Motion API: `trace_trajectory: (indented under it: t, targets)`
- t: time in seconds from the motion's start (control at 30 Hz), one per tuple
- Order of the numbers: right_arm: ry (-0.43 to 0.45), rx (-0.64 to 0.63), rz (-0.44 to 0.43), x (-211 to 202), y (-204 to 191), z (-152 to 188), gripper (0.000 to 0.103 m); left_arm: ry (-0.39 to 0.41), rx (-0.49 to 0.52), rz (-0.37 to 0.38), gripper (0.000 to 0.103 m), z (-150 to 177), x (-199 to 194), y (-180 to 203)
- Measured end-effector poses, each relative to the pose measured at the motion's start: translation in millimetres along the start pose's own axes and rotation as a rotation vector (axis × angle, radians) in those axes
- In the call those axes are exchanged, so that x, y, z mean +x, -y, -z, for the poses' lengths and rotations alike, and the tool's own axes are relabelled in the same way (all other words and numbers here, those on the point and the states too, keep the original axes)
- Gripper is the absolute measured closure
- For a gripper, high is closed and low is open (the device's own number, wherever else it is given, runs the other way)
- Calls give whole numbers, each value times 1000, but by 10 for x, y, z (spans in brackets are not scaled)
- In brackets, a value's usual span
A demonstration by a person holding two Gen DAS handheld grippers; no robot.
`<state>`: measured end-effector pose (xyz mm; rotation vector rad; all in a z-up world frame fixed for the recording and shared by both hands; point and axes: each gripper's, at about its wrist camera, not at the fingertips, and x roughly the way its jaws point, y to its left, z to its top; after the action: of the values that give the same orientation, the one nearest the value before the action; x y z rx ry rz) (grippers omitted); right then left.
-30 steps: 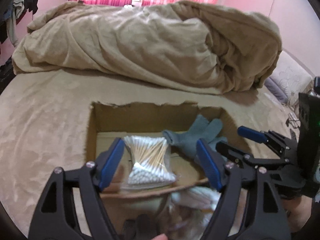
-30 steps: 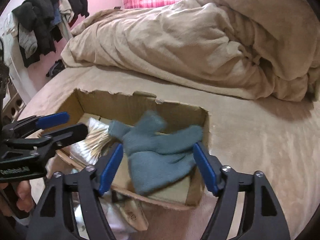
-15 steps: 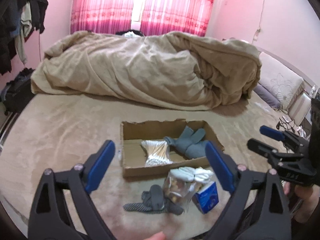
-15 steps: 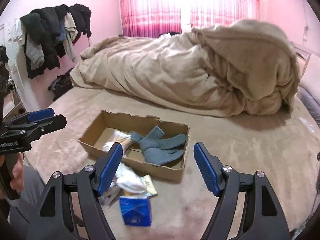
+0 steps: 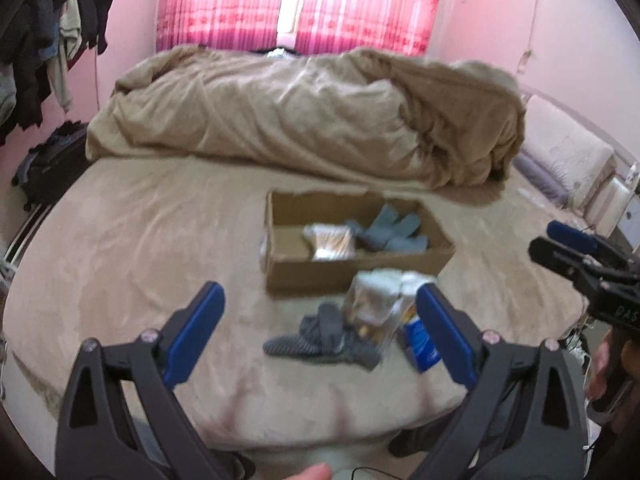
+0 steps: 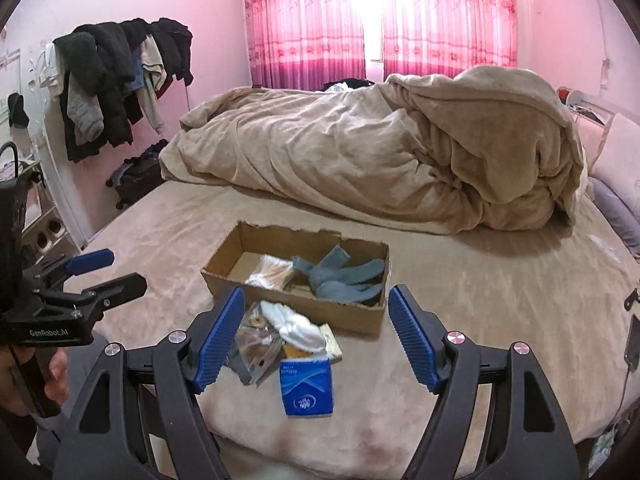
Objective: Organize objects
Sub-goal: 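Grasp the grey dotted glove with the left gripper while the right grasps the blue tissue pack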
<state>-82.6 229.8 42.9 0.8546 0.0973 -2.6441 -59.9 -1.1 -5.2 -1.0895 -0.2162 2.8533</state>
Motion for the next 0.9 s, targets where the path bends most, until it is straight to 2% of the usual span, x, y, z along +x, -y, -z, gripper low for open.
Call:
trace_trajectory:
  t: [0.2, 0.43, 0.63, 0.9]
  targets:
    - [-85, 23, 10, 266, 76, 346, 26, -67, -23, 0, 5, 328, 261, -73]
    - [-149, 9, 18, 540, 81, 635, 26, -126, 5, 0, 5, 550, 587, -50]
    - [-200, -3, 1, 798, 48, 823, 26, -178, 39, -1, 5, 611, 962, -82]
    - [-251, -21, -7, 1100, 20, 1011, 26, -215, -11, 11, 5, 625, 1331, -170]
